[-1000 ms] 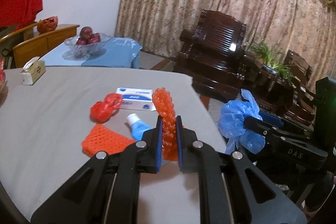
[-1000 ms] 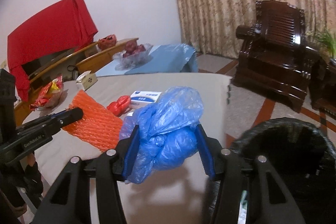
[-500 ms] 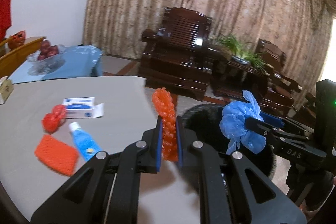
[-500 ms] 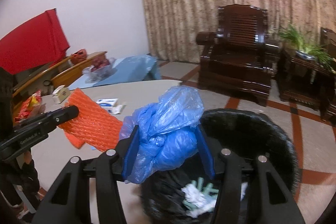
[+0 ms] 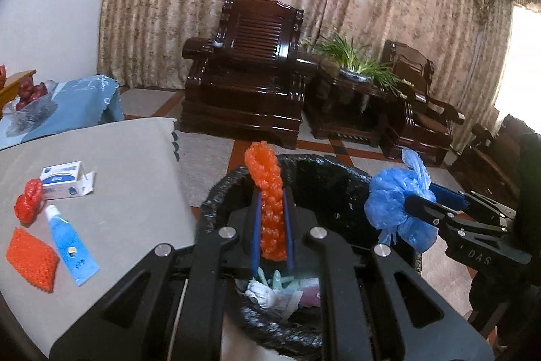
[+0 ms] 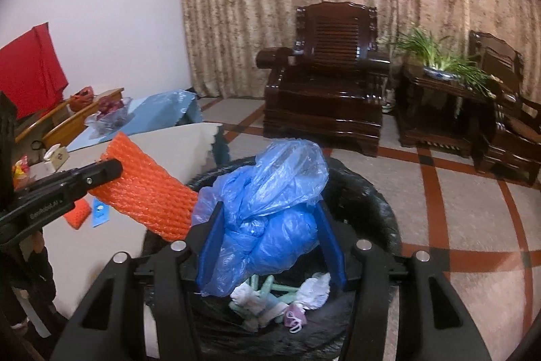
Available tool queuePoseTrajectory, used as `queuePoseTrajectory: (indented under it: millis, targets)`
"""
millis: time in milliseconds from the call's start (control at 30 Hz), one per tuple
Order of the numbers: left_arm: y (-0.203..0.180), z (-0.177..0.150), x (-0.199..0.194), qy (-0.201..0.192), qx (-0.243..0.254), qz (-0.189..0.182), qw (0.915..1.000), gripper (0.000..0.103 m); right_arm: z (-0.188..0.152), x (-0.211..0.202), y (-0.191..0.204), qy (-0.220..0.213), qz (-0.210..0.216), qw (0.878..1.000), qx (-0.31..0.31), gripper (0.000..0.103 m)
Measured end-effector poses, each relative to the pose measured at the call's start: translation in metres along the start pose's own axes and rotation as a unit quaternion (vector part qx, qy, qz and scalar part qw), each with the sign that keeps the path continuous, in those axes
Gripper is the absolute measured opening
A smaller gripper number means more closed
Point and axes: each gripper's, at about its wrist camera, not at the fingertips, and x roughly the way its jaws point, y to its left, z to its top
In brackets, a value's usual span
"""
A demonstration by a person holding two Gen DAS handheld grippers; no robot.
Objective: Collect trash
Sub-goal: 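Carry the shoe covers with the right gripper while the left gripper carries the net, release into bin, then move both grippers back to the remaining orange net and blue tube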
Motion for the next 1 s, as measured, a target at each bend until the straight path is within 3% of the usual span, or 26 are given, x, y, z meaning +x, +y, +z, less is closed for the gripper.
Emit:
queuePoseTrajectory:
  millis: [533,600,733,800,867,1000]
  targets:
    - [-0.012,-0.012,0.036,0.033,0.013,-0.015,0.9993,0.012,-0.023,0.019,-0.02,0.03,-0.016,0.999,0.017,0.056]
    - [-0.012,-0.012,0.037,0.035,0.008,-0.019,0.9992,0.016,-0.024,0.022,-0.019,0.033,-0.021,0.999,0.015,0.063]
    - [-0.01,-0.012,0.036,0.033,0.0,-0.017,0.9993,0.047,-0.027,0.023,-0.02,0.035,-0.031,0.999,0.017,0.078]
    - [-0.006,-0.012,0.033,0.031,0.0,-0.013,0.9994,0.05,-0.027,0.022,-0.02,0.032,-0.038,0.999,0.019,0.088]
    - [-0.001,-0.013,0.028,0.027,-0.001,-0.006,0.9996,0.061,-0.027,0.018,-0.019,0.021,-0.035,0.999,0.022,0.097]
    - [0.016,-0.014,0.013,0.018,-0.007,0.017,0.9997,0.076,-0.024,0.014,-0.013,0.013,-0.024,0.999,0.023,0.097]
